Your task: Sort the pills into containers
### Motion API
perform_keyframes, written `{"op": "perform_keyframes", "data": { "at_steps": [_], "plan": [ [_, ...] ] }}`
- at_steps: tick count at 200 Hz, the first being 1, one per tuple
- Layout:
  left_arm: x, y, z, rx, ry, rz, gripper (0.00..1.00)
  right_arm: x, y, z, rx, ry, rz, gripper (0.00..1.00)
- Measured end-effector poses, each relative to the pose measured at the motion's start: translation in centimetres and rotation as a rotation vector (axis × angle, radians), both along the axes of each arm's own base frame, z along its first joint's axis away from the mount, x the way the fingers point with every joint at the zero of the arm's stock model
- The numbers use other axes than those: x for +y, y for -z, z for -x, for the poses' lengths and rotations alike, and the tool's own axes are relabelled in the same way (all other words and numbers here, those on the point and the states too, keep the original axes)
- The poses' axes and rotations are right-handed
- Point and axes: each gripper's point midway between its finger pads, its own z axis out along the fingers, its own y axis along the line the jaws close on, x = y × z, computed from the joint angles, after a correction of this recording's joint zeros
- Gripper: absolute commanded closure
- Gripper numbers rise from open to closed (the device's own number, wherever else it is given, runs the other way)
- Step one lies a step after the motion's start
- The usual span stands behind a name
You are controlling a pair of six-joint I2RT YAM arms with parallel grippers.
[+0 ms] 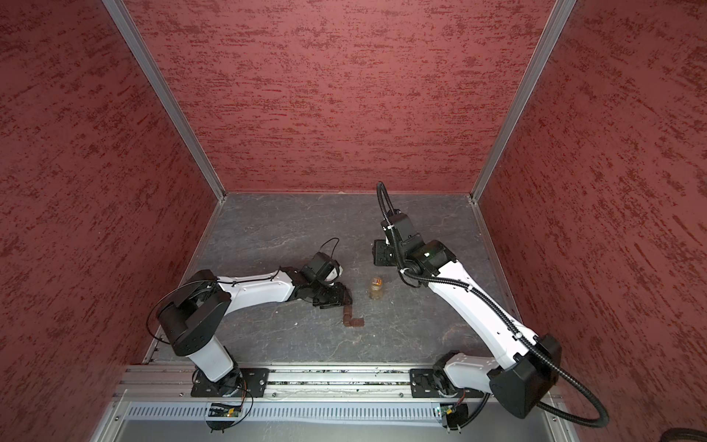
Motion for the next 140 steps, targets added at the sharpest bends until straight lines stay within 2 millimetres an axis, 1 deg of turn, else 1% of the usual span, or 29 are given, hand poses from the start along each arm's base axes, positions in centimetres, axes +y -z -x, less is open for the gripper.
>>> {"op": "perform_keyframes", "data": {
  "at_steps": [13, 34, 59, 86, 99, 115, 124, 140],
  "plan": [
    [0.0, 0.0, 0.0, -0.001, 0.002, 0.001, 0.63, 0.0, 0.0, 0.0, 0.000, 0.000, 0.000, 0.49],
    [0.0, 0.0, -0.1, -0.002, 0.001, 0.002, 0.69, 0.0, 0.0, 0.0, 0.000, 0.000, 0.000, 0.49],
    [0.0, -0.1, -0.4, -0.008, -0.002, 0.010, 0.73, 0.0, 0.0, 0.0, 0.000, 0.000, 0.000, 0.49],
    [0.5, 0.0, -0.7, -0.006, -0.016, 0.017, 0.72, 0.0, 0.0, 0.0, 0.000, 0.000, 0.000, 0.49],
    [0.8, 0.3, -0.7, -0.003, -0.021, 0.012, 0.66, 0.0, 0.0, 0.0, 0.000, 0.000, 0.000, 0.49],
    [1.6, 1.1, -0.4, 0.009, -0.023, -0.009, 0.59, 0.0, 0.0, 0.0, 0.000, 0.000, 0.000, 0.49],
    [1.8, 1.3, -0.3, 0.017, -0.028, -0.013, 0.57, 0.0, 0.0, 0.0, 0.001, 0.000, 0.000, 0.49],
    [1.8, 1.3, -0.3, 0.016, -0.027, -0.011, 0.57, 0.0, 0.1, 0.0, 0.001, 0.001, 0.001, 0.49]
  ]
}}
